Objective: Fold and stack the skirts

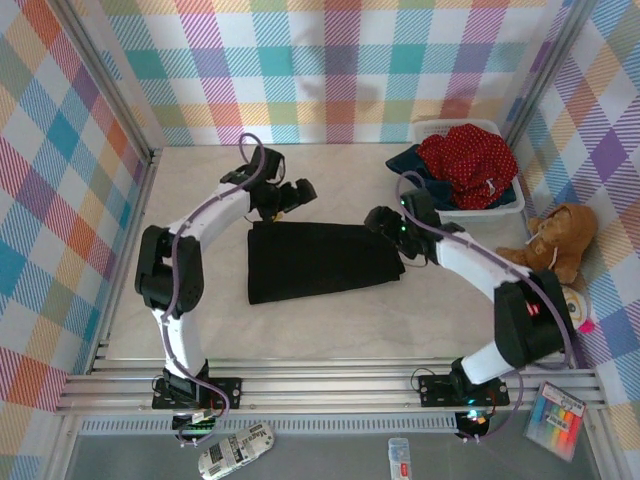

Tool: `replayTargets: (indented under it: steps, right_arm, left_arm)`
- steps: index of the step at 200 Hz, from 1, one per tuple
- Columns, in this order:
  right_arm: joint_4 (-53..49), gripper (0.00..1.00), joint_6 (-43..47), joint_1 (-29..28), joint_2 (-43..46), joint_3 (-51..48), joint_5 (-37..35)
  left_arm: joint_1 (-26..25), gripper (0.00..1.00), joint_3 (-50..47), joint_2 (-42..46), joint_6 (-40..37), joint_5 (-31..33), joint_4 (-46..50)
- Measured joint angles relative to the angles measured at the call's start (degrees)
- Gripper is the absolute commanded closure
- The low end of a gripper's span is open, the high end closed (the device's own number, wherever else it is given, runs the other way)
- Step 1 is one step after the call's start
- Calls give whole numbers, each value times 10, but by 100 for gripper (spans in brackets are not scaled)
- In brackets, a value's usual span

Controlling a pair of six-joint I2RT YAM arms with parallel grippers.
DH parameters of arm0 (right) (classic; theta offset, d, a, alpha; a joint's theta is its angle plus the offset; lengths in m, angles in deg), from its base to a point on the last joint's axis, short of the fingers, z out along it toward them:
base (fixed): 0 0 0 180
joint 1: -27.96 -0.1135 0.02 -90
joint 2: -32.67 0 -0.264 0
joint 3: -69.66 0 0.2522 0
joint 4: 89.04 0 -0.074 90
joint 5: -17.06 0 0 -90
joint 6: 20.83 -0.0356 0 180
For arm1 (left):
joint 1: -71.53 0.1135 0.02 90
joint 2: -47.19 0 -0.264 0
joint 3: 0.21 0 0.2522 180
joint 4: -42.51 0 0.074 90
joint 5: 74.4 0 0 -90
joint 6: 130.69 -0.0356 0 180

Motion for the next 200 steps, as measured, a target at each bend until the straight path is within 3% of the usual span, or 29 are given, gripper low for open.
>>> replayTargets:
  steps: [18, 67, 108, 140, 182, 200]
  right_arm:
    - [4, 1, -23, 7, 46, -60, -2]
    - [14, 5, -76, 20, 85, -150, 15]
    - [72, 13, -109, 20, 77, -184, 52]
    - [114, 21, -120, 20, 44, -185, 75]
    - [153, 26, -140, 19, 12, -190, 73]
    - [180, 39, -151, 18, 10, -201, 60]
  left_arm:
    - [-35, 26, -17, 25, 7, 2, -1]
    - [-71, 36, -28, -34, 26, -18, 2]
    - [-70, 49, 57, -154, 22, -15, 23]
    - [-70, 49, 143, -218, 15, -18, 43]
    - [-70, 47, 148, -223, 10, -18, 45]
    - [-70, 46, 148, -223, 4, -20, 47]
